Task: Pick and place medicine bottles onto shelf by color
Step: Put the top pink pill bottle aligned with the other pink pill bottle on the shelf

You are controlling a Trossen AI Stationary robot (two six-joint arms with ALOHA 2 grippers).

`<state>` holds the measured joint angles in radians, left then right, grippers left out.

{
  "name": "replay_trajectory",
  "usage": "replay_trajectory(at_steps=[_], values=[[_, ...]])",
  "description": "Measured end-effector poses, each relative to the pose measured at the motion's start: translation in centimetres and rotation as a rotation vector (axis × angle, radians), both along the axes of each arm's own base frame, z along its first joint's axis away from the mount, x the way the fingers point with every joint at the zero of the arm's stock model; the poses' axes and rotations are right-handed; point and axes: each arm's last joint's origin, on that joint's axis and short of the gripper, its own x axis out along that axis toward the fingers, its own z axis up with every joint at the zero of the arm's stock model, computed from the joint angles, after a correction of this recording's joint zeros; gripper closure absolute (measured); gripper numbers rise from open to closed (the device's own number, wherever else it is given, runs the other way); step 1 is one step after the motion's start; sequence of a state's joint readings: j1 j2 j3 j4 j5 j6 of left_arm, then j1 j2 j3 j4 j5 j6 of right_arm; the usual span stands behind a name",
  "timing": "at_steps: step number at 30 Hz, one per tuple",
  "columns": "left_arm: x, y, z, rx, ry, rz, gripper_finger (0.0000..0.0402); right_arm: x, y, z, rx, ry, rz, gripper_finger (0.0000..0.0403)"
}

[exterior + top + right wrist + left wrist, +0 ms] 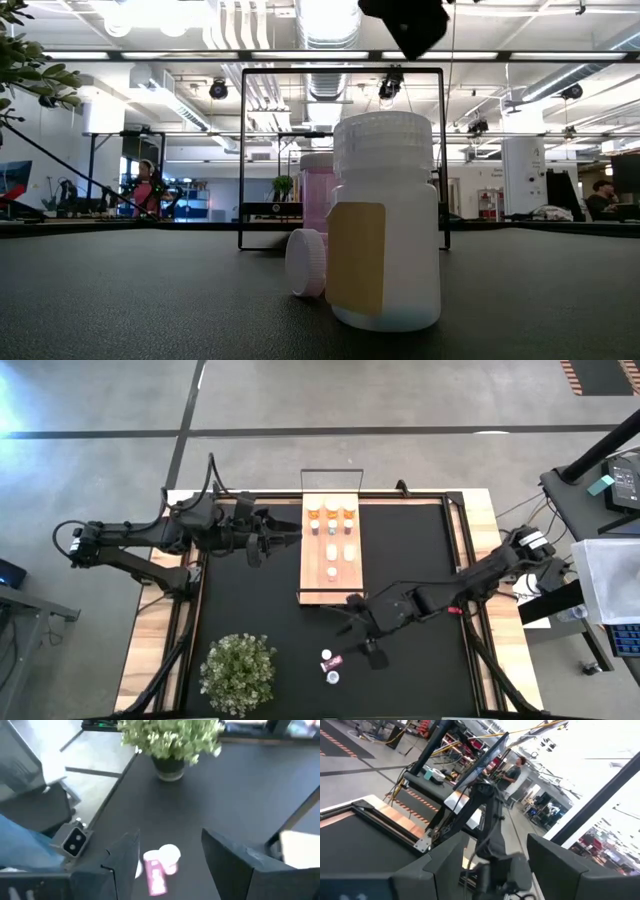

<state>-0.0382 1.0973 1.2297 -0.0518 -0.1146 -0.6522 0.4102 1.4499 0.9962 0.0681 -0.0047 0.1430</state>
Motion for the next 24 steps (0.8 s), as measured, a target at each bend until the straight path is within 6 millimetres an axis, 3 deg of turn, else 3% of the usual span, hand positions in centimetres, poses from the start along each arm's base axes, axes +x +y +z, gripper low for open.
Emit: replay_trajectory(at_steps=[8, 15, 24], values=[[0.0, 0.0, 0.0, 0.002, 0.001, 0.016, 0.0199, 1.8, 1.4, -3.0, -0.029, 0.042, -0.073, 0.0200], [0.0, 0.0, 0.0, 0.001, 0.001, 0.021, 0.0199, 3.9, 2.3, -3.8, -0.077, 0.042, -0.057, 0.0200], [0.0, 0.0, 0.0, 0.002, 0.002, 0.021, 0.0199, 4.5, 2.5, -4.9, -0.055, 0.081, -0.097, 0.0200]])
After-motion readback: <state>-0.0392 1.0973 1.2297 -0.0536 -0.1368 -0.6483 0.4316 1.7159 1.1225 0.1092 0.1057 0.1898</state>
